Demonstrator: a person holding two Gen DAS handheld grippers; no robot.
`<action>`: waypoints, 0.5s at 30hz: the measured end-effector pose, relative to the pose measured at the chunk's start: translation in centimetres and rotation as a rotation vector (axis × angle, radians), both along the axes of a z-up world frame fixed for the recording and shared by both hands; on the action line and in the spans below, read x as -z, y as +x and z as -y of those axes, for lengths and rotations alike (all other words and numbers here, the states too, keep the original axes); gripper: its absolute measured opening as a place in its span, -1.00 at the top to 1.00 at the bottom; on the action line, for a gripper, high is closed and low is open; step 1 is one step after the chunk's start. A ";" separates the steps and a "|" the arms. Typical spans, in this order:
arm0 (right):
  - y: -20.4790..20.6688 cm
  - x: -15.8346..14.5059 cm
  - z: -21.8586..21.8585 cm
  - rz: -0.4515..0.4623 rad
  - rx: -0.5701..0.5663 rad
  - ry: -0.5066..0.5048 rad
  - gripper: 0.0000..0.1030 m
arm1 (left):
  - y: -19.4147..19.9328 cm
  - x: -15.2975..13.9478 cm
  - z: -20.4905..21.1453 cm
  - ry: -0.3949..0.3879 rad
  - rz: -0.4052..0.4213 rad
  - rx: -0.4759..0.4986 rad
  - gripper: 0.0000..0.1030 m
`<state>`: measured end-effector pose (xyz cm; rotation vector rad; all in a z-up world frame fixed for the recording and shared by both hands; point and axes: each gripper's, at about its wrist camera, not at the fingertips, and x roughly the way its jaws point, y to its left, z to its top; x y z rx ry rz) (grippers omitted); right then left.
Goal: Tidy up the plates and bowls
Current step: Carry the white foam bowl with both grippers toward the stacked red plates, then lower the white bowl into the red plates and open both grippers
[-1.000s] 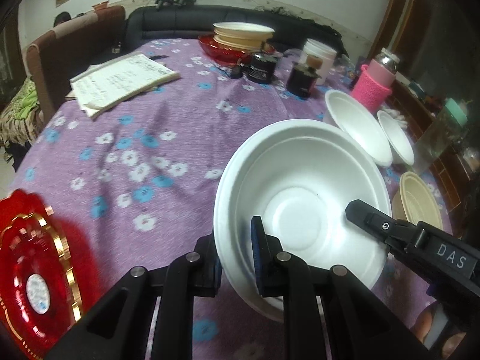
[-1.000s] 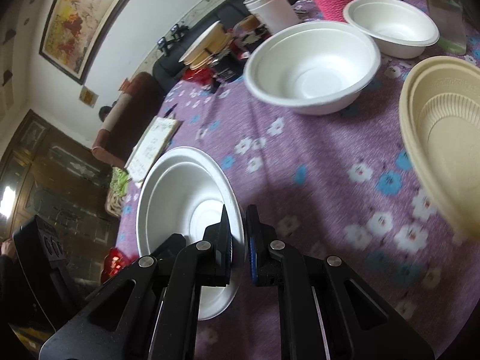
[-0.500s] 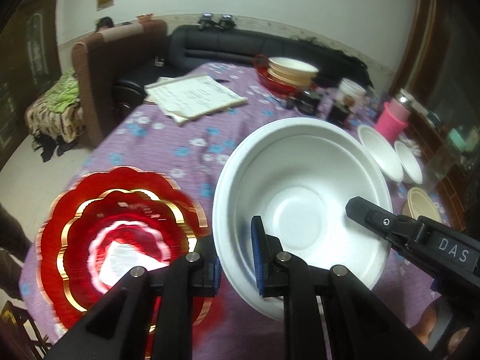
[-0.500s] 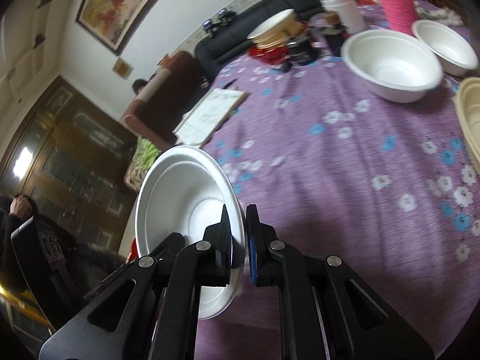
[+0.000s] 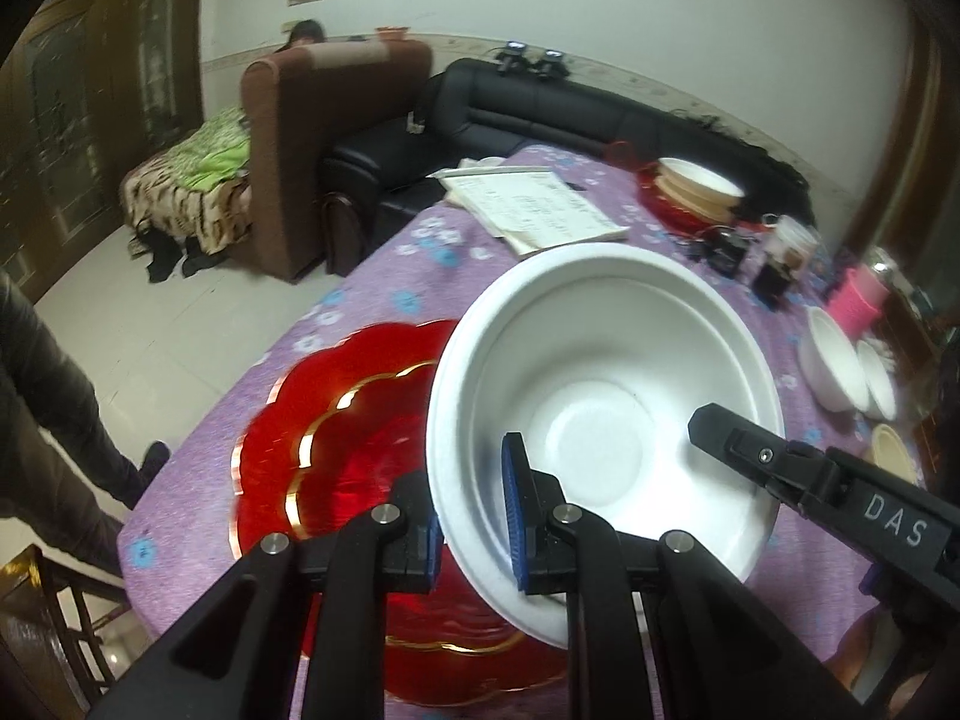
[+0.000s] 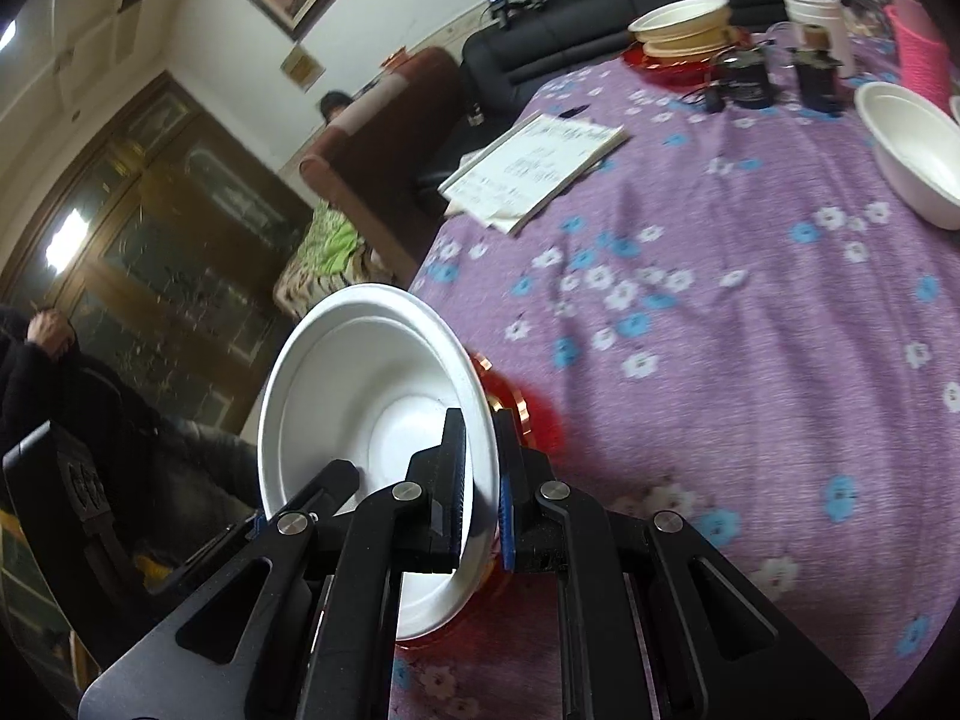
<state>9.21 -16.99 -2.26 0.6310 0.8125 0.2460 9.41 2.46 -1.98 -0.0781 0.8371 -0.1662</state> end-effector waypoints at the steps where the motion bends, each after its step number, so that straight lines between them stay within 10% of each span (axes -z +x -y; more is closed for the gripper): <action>1: 0.3 0.3 -0.7 -0.007 -0.013 -0.006 0.83 | 0.1 0.2 -0.4 0.001 -0.006 -0.007 0.70; 15: 2.1 3.4 -4.6 -0.032 -0.051 -0.128 0.82 | 1.2 3.7 -3.0 0.004 -0.089 -0.049 0.69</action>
